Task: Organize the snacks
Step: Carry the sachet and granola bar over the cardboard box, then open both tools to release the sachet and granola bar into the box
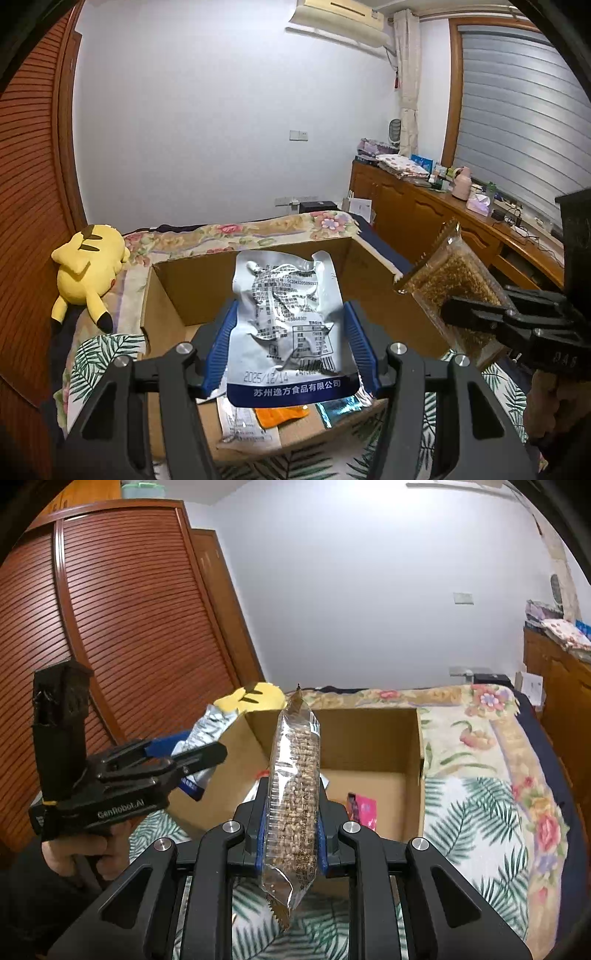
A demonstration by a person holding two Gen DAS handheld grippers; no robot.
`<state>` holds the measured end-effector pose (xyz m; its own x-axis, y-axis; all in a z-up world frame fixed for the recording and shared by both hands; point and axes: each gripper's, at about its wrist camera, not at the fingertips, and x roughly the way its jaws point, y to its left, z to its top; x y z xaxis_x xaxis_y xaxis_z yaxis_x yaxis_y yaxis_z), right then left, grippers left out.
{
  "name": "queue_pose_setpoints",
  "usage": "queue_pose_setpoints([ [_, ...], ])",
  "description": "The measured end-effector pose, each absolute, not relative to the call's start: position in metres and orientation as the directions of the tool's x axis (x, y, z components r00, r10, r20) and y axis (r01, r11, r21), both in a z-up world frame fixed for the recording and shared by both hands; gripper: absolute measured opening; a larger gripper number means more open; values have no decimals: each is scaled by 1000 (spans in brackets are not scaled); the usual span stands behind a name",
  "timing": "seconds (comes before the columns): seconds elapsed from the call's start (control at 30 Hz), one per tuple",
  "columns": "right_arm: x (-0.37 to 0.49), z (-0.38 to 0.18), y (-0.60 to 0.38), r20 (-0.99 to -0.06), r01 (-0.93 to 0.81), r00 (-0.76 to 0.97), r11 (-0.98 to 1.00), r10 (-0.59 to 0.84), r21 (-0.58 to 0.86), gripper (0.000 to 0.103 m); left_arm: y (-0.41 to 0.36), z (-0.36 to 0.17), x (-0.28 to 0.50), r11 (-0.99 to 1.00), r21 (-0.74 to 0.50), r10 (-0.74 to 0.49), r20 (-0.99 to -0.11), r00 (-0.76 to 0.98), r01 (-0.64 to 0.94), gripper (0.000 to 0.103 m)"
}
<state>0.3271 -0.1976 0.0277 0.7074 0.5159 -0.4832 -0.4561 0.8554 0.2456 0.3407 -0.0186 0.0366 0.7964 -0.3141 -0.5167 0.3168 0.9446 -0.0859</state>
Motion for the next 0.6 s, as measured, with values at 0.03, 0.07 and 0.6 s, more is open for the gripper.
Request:
queue_pose_setpoints([
  [0.03,334,28,-195,-487,-456,708,858,511,237,18,-20,35,343,945,-85,-313,-522,794,316,57],
  [0.07,339,27,-194,-492,-455,708,860,507,233,18,-20,33,347,944,-87,-314,-530,788,318,57],
  [0.6,391,-18,-187,-579,-385,673,887,459,255,18,-33,-3,373,946,-84,-293,-640,710,314,58],
])
